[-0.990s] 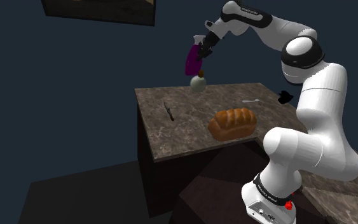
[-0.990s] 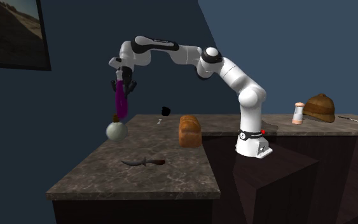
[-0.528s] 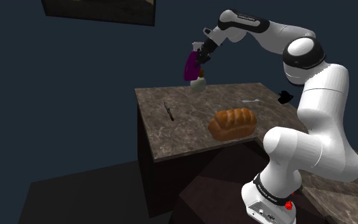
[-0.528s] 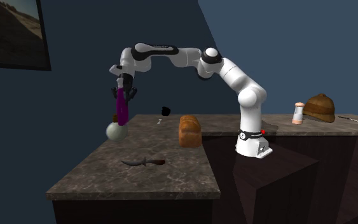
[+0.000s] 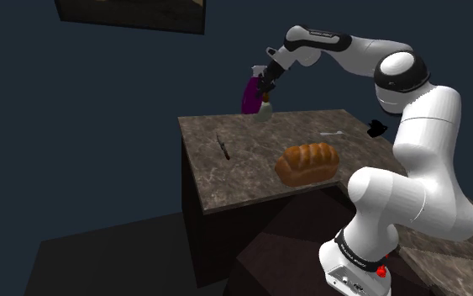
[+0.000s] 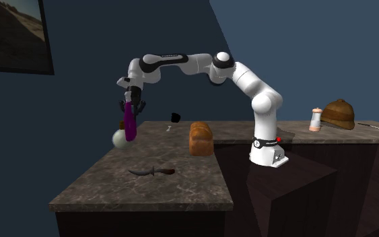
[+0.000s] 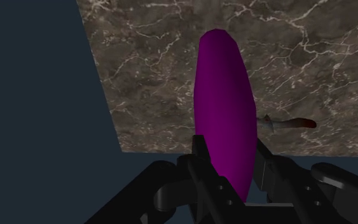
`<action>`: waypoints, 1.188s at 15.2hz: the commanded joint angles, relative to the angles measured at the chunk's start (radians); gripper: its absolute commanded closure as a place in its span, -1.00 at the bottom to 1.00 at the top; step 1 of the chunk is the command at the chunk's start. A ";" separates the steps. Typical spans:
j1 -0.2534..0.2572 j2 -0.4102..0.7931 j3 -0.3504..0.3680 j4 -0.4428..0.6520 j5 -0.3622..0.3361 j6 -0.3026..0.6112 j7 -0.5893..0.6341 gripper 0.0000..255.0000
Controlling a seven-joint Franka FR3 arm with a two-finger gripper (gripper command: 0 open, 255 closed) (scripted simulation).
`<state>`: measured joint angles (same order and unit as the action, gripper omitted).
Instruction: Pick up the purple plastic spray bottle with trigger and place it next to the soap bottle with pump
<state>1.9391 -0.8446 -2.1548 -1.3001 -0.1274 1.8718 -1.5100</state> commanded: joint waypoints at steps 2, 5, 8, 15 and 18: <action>0.001 -0.015 -0.008 -0.018 -0.007 0.028 -0.007 1.00; 0.000 -0.027 -0.016 -0.039 -0.013 0.057 -0.015 1.00; 0.000 -0.042 -0.025 -0.058 -0.020 0.085 -0.022 1.00; 0.004 -0.080 -0.047 -0.091 -0.038 0.147 -0.039 1.00; 0.005 -0.086 -0.051 -0.096 -0.041 0.156 -0.042 1.00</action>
<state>1.9451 -0.9296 -2.2050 -1.3933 -0.1675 2.0247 -1.5508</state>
